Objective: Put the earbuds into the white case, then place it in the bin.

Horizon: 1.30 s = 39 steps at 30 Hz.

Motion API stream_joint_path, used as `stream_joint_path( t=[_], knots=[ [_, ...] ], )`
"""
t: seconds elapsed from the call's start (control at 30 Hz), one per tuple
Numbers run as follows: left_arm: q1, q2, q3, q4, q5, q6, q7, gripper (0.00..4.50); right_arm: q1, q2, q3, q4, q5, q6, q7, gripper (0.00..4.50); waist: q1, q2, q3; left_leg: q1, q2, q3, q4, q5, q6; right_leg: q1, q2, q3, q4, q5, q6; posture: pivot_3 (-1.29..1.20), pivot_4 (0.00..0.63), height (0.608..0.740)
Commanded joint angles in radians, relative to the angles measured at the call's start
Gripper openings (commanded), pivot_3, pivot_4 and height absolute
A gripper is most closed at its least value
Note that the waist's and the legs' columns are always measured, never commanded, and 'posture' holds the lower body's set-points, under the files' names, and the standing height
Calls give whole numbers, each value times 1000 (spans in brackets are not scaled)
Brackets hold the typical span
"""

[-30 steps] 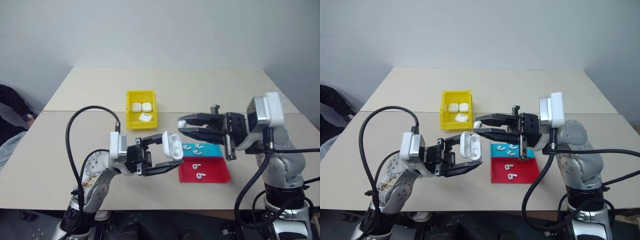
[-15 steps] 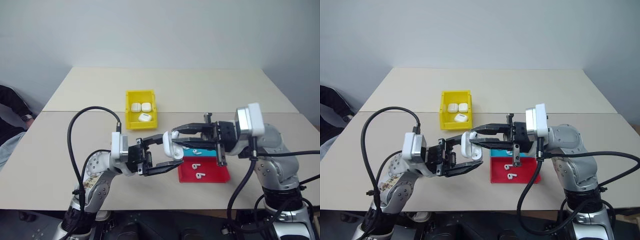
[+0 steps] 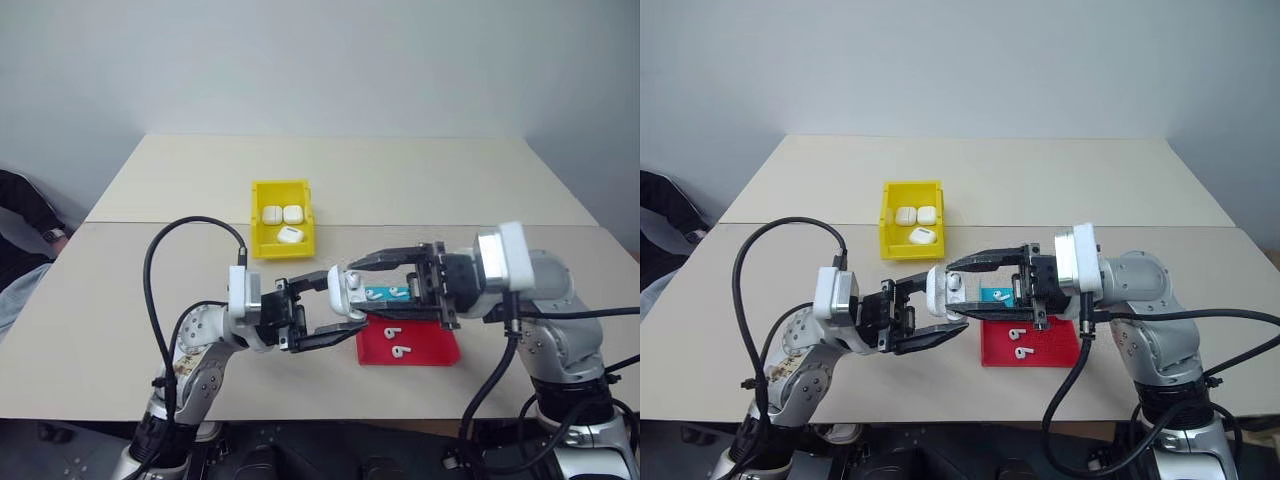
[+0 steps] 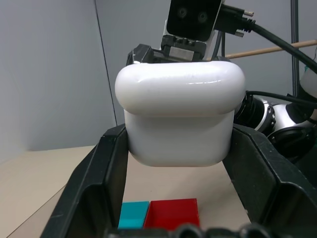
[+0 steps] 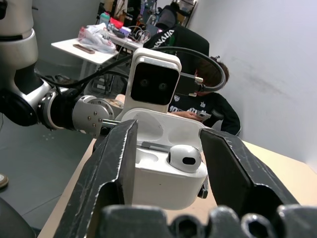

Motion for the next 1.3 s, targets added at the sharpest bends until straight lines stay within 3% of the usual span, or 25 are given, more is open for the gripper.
stream_joint_path(
  t=[0.03, 0.2, 0.33, 0.67, 0.93, 1.3],
  knots=[
    [29, 15, 1, 22, 63, -79, -21, 2758, -80, -55, -42, 36, 9, 20, 0, 2516, -1, 0, 0, 0, 0, 0, 0, 0, 0, 0, 0, 0, 0, 0, 0, 0, 150, 740],
    [102, 53, 9, 28, 146, -150, -9, 2758, -234, -180, 65, 216, -144, 88, 33, 2516, -1, 0, 0, 0, 0, 1, -1, 0, 0, -1, 0, 0, 0, 0, -1, 0, 150, 740],
    [172, 88, 25, 14, 174, -191, -3, 2758, -373, -235, 244, 402, -363, 84, 104, 2516, -4, 0, 0, 0, 1, 3, -3, 0, 0, -4, 0, 2, 0, 0, -1, 0, 150, 740],
    [233, 96, 21, -8, 232, -229, 64, 2758, -628, -121, 574, 752, -767, -188, 243, 2516, -1, 0, 0, -8, 1, 6, -4, 0, 0, -16, 0, 4, 1, 0, -1, 0, 150, 740],
    [267, 96, 10, -29, 245, -238, 100, 2758, -696, -10, 632, 984, -911, -316, 231, 2516, 0, 1, 0, -8, 2, 7, -3, 0, 0, -16, 0, 4, 2, 0, -1, 0, 150, 740],
    [275, 100, 3, -39, 259, -240, 124, 2758, -696, 63, 622, 1084, -990, -328, 244, 2516, -1, 1, 0, -8, 2, 8, -3, 0, 0, -16, 0, 4, 3, 0, -2, 0, 150, 740]
  ],
)
